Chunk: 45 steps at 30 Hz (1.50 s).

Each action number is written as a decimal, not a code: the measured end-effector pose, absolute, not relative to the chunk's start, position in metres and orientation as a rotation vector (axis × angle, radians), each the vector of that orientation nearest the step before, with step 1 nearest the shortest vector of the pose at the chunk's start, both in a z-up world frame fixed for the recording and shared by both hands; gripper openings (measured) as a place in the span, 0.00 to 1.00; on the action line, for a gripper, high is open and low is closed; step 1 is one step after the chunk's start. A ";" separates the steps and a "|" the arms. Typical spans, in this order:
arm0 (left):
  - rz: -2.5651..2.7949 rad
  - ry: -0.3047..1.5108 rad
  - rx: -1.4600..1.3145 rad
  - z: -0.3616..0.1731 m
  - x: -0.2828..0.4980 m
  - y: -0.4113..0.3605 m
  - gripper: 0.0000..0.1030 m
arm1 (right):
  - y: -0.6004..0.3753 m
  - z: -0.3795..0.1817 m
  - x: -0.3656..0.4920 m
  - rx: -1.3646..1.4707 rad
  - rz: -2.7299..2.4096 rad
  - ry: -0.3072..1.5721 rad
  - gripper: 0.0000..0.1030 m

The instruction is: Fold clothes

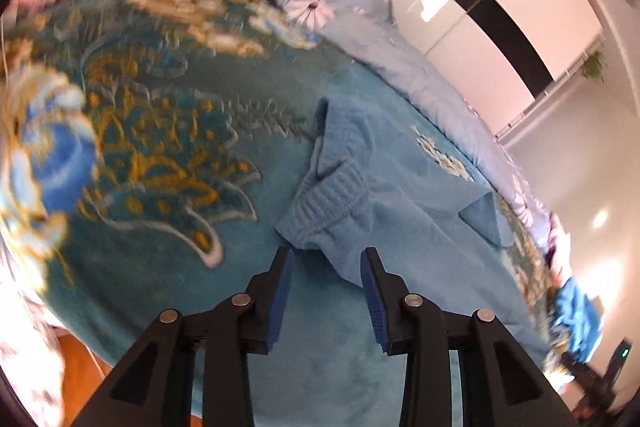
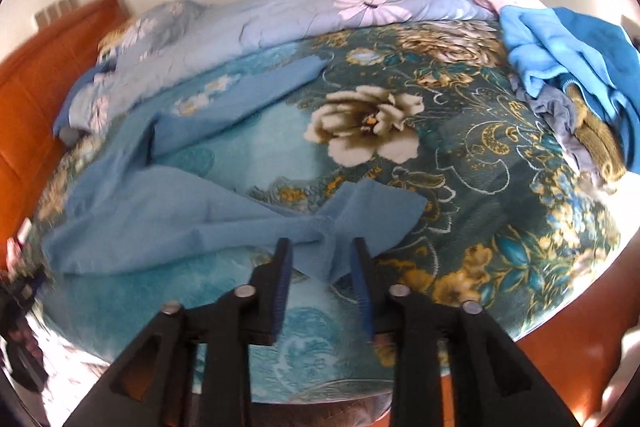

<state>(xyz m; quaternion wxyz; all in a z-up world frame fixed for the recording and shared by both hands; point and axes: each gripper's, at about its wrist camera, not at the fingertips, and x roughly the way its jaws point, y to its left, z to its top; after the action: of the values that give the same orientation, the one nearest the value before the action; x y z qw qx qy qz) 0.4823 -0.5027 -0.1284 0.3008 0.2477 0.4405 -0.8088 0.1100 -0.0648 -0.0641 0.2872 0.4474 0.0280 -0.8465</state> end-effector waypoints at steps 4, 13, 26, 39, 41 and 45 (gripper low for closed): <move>-2.116 1.284 0.686 -0.139 0.461 -0.508 0.37 | -0.061 -0.064 0.105 1.239 -2.273 -0.063 0.36; -1.975 1.477 0.678 -0.159 0.431 -0.527 0.33 | -0.049 -0.083 0.065 1.328 -2.272 -0.233 0.42; -1.963 1.269 0.650 -0.141 0.425 -0.517 0.05 | -0.066 -0.108 0.019 1.456 -2.114 -0.256 0.42; -1.996 1.178 0.632 -0.124 0.440 -0.517 0.05 | -0.084 -0.125 0.053 1.537 -2.036 0.055 0.42; -1.993 1.176 0.633 -0.126 0.443 -0.519 0.05 | -0.078 -0.129 0.060 1.547 -2.027 0.061 0.42; -1.984 1.202 0.636 -0.135 0.448 -0.522 0.05 | -0.076 -0.125 0.059 1.542 -2.054 0.001 0.42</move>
<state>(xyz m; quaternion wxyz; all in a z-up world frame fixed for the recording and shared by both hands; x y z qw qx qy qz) 0.4483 -0.5216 -0.1346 0.3600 0.2469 0.4663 -0.7694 0.0593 -0.0765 -0.1253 0.2826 0.5757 0.0004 -0.7672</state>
